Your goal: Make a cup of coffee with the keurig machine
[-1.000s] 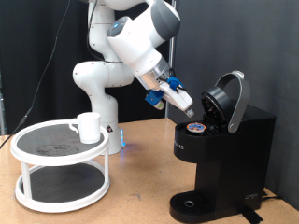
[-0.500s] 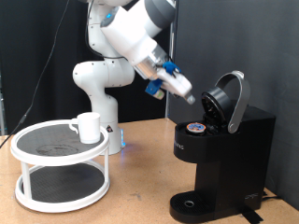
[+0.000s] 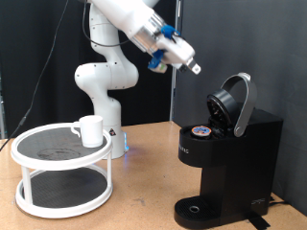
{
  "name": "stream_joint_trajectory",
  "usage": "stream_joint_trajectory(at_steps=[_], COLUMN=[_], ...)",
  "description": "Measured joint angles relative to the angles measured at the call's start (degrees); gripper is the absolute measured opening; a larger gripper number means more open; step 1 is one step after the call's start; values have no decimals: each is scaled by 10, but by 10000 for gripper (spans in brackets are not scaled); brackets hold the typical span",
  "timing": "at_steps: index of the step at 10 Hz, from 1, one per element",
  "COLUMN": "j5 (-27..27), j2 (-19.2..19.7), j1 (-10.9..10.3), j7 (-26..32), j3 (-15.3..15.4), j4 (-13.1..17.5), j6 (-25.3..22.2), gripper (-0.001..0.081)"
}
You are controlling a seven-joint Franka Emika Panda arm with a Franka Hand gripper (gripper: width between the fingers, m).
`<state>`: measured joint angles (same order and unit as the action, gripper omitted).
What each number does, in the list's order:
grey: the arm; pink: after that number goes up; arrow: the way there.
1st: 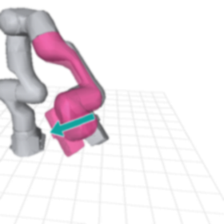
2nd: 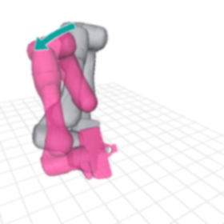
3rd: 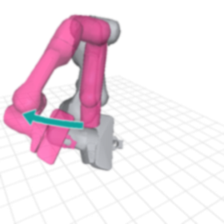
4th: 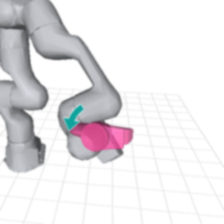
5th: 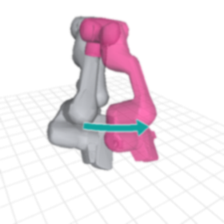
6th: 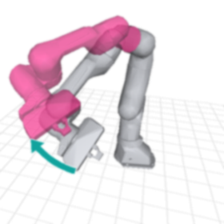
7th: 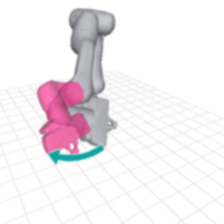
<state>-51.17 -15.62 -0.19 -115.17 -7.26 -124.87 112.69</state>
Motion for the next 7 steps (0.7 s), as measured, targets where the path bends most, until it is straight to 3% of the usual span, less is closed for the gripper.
stream_joint_trajectory(at_steps=[3,5,7], j5=[-13,-99,-134], j2=[2,3,8], j1=[2,-4,-13], j7=[-3,-22,-62], j3=[-2,11,33], j4=[4,4,18], j6=[-5,55,84], gripper=[734,734,734])
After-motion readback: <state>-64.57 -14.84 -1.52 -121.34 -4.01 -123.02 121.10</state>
